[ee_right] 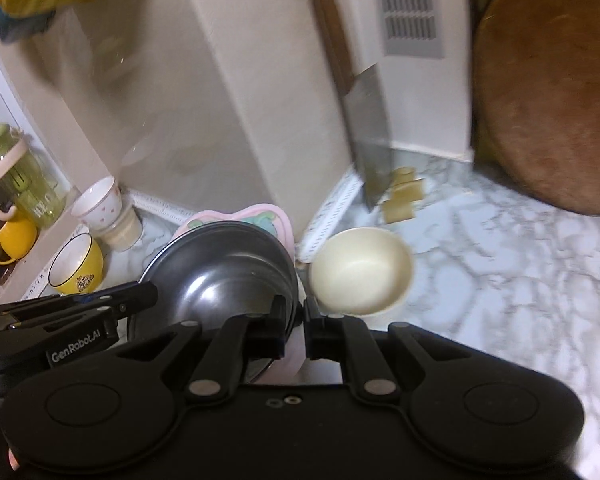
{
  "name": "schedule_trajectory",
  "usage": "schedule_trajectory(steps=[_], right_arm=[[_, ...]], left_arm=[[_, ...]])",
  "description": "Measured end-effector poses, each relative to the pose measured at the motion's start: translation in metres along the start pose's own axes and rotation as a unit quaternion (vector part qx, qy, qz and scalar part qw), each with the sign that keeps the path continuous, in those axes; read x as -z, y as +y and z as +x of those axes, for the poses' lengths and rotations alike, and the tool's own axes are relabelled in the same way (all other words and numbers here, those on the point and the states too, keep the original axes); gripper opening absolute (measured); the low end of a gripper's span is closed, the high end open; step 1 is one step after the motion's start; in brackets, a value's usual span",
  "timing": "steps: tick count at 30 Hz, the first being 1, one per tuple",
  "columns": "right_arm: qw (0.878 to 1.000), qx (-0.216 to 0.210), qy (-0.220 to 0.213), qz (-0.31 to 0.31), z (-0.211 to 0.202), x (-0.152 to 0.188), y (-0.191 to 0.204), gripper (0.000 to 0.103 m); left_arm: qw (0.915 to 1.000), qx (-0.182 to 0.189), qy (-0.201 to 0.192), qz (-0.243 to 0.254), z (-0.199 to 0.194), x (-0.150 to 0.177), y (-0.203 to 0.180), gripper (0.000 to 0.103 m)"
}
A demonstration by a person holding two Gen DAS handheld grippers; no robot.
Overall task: Organize plates and bowls
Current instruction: 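Carry the pink-handled pot with both grippers toward the stacked dishes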
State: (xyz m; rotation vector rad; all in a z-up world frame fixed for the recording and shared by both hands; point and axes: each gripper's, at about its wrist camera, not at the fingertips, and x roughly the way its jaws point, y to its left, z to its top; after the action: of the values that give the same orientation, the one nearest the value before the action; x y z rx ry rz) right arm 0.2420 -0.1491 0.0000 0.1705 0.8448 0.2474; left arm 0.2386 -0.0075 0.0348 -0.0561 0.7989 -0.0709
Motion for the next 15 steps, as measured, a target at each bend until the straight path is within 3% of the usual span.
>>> schedule_trajectory(steps=[15], right_arm=[[0.996,0.064,-0.027,0.055,-0.075,0.038,-0.082,0.009]], left_arm=[[0.9955,0.071,0.018,0.06,-0.008,0.023,-0.107,0.006]])
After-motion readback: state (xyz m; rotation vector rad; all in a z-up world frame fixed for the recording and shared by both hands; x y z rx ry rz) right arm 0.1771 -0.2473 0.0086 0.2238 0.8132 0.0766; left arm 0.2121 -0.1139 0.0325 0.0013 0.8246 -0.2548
